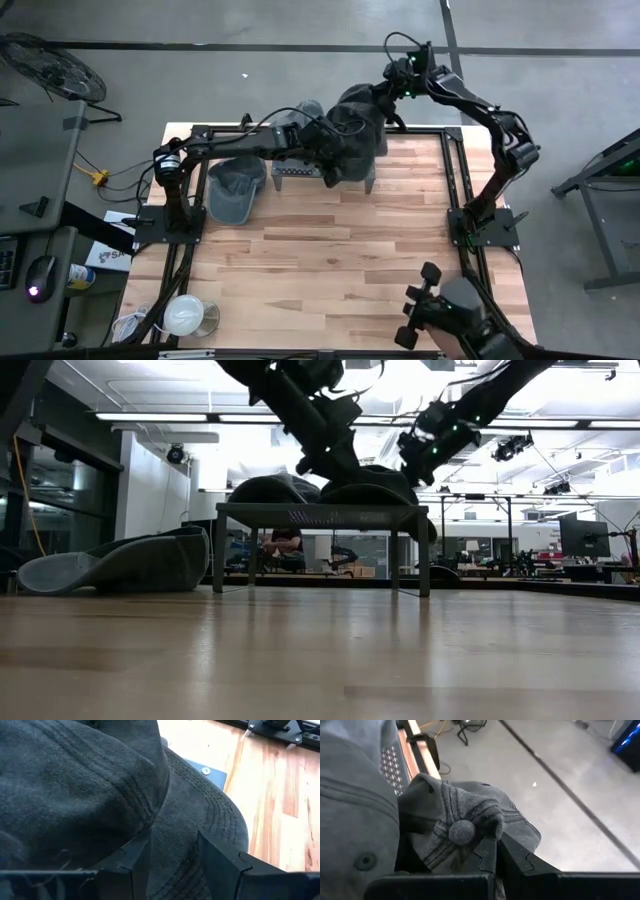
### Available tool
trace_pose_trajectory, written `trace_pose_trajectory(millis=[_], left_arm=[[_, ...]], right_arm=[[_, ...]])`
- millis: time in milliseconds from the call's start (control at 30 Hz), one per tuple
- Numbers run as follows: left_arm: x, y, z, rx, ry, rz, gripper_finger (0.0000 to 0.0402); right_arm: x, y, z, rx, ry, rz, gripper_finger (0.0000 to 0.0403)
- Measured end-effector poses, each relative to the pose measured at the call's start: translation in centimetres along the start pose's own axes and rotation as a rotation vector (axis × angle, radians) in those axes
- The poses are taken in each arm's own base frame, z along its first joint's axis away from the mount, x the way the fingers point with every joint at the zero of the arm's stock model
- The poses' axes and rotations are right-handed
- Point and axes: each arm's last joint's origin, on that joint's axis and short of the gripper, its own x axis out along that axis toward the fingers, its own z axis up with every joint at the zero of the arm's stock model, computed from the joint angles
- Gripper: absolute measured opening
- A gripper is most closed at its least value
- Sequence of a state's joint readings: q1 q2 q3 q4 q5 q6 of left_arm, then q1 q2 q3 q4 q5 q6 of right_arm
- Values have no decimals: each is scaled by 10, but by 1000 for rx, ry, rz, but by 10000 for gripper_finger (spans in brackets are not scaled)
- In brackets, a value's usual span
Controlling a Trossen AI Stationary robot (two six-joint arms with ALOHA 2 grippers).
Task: Pick & Place hat
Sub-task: Adjust the black cap on the shelf
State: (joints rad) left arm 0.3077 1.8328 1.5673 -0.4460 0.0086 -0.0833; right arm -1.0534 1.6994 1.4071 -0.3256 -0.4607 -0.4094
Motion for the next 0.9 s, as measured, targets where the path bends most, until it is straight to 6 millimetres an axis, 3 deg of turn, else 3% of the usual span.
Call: trace_pose_trajectory(millis=[667,900], left_arm=[[0,0,-1,-5,7,3,156],[0,0,-1,-6,6,1,156]], right_arm=[[-104,26,52,-164,-150,-323,0],[-141,41,63,-198,-226,-361,0]])
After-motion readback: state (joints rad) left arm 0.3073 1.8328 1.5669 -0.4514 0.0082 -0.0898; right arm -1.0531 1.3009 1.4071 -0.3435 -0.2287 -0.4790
